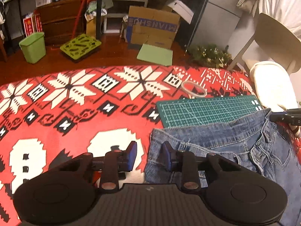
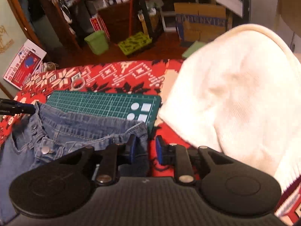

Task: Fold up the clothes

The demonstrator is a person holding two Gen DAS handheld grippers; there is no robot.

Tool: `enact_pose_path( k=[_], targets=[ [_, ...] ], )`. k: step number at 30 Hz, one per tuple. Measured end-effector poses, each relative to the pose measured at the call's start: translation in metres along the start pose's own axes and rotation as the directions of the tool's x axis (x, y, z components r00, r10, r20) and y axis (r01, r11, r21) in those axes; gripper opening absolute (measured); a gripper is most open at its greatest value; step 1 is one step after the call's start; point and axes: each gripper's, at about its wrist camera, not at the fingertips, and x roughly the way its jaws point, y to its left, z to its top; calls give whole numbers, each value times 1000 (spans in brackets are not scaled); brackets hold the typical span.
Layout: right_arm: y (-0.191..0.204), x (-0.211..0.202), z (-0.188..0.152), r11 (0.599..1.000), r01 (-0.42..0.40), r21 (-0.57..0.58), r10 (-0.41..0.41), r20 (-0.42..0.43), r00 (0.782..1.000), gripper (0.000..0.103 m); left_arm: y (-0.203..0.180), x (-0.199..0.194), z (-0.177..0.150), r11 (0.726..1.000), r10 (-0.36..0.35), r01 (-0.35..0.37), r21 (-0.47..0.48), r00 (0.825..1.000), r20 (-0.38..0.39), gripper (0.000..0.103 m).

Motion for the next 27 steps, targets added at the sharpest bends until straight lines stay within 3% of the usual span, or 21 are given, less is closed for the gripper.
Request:
enact_pose_path(
  k=[5, 10, 13, 16, 24, 27],
  targets=[
    [7, 4, -3, 1000, 30, -1, -30, 41, 999, 26, -13, 2, 1, 993, 63, -65, 94, 998, 32, 33],
    [9, 5, 0, 1000, 26, -10, -26, 37, 999, 20, -14, 6, 7, 993, 48, -52, 103, 998, 35, 29],
    [13, 1, 0, 999, 8, -32, -7, 25, 1000, 10, -11, 9, 10, 996, 4, -6, 88, 1000, 15, 14],
    [19, -2, -2, 998, 22, -61, -20, 35, 999, 8, -15, 6, 8, 994, 9, -12, 112, 1000, 27, 8],
    [17, -6, 4, 997, 52, -53, -48, 74, 996, 7, -28, 2, 17, 986, 40, -57, 157, 994, 106, 7],
    [18, -3, 1, 995, 72, -67, -67, 68, 995, 14, -34, 11, 16, 979, 85, -100, 180, 992, 88, 12]
  ],
)
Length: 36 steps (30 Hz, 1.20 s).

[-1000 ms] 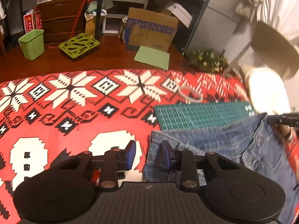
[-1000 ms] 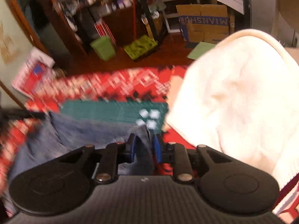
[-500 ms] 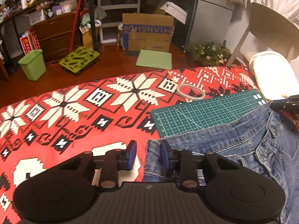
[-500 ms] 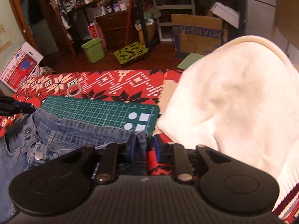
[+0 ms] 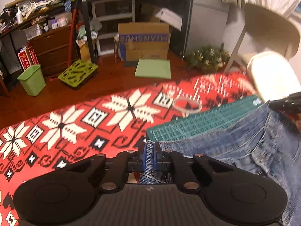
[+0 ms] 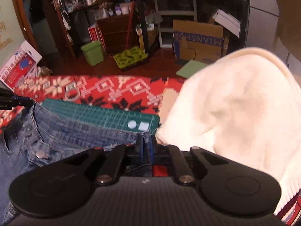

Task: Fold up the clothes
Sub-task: 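Grasp the waistband of the shorts with both grippers, then lift the shorts by the waistband, lay them flat, open both grippers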

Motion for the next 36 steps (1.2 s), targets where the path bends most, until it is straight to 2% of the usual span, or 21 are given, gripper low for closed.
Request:
enact_pose_path(
  k=[1, 2, 4, 5, 7, 9, 11, 14, 17, 20, 22, 23, 27, 31, 36],
  targets=[
    [1, -3, -1, 1000, 9, -10, -9, 6, 1000, 28, -3, 2, -2, 1000, 25, -25, 10, 1000, -6, 20],
    [1, -6, -2, 1000, 17, -20, -17, 14, 1000, 35, -7, 2, -3, 999, 45, -45, 23, 999, -3, 33],
    [2, -16, -2, 999, 31, -33, -30, 37, 999, 38, -10, -7, -7, 998, 48, -48, 34, 999, 27, 48],
    [2, -24, -1, 999, 40, -37, -38, 54, 998, 39, -10, -13, -9, 999, 40, -42, 31, 998, 41, 50],
    [4, -40, 1, 997, 55, -49, -50, 88, 995, 49, -5, -28, -11, 1000, 25, -24, -11, 998, 61, 52],
    [10, -59, 3, 996, 57, -74, -48, 116, 992, 59, 0, -46, -14, 998, 12, -7, -63, 997, 82, 63],
    [24, -74, 2, 992, 46, -114, -33, 115, 993, 63, 3, -67, -21, 993, -9, 20, -114, 995, 103, 65],
    [48, -90, -1, 991, -33, -128, 42, 73, 996, 78, -5, -99, -38, 986, -14, 37, -160, 989, 147, 66],
    [76, -101, -10, 985, -125, -117, 131, 47, 990, 87, -19, -125, -61, 977, -3, 43, -207, 982, 190, 80],
    [111, -110, -22, 977, -162, -136, 172, 63, 983, 101, -33, -142, -88, 967, 22, 30, -253, 979, 201, 80],
    [133, -114, -33, 975, -159, -156, 173, 77, 982, 102, -44, -149, -106, 959, 58, -3, -283, 981, 186, 81],
    [145, -115, -39, 975, -142, -173, 158, 81, 984, 102, -48, -150, -114, 956, 80, -25, -293, 981, 175, 85],
    [179, -116, -73, 974, -49, -220, 68, 81, 994, 102, -70, -155, -143, 942, 151, -108, -318, 982, 113, 89],
    [193, -106, -104, 984, 12, -176, -5, 44, 999, 102, -85, -158, -165, 943, 174, -138, -304, 980, 94, 93],
    [190, -81, -130, 993, 82, -83, -84, -15, 996, 102, -88, -147, -174, 943, 204, -178, -280, 977, 67, 95]
  ],
)
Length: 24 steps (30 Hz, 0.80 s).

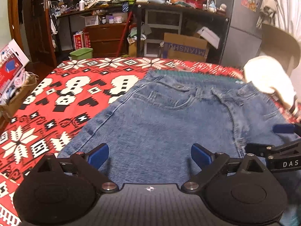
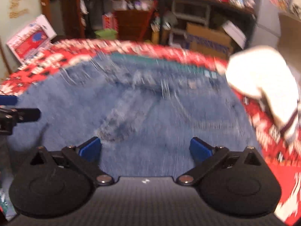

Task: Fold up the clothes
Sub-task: 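Lift the shorts by the waistband, lay them flat, open both grippers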

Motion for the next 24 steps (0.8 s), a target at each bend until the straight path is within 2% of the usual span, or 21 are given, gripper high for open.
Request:
enact_pose_path(
  k=[3, 4, 9, 16, 24],
  targets=[
    [-4, 2, -10, 1000, 2, 17, -2, 45, 999, 102, 3, 15, -5, 1000, -2, 1, -21, 998, -58, 95],
    [-4, 1, -12, 1000, 0, 14, -1, 57, 998, 102, 5, 19, -6, 999, -13, 11, -31, 997, -76, 101],
    [-5, -3, -17, 1000, -1, 11, 0, 87, 996, 102, -3, 19, -11, 1000, 7, -5, 24, 998, -55, 103],
    [-5, -3, -13, 1000, -1, 10, 0, 87, 996, 102, -6, 18, -11, 1000, 22, -22, 5, 998, -62, 103],
    [-6, -3, -14, 1000, -6, 11, 5, 90, 996, 102, -3, 19, -8, 1000, -8, 11, 29, 996, -93, 103]
  ],
)
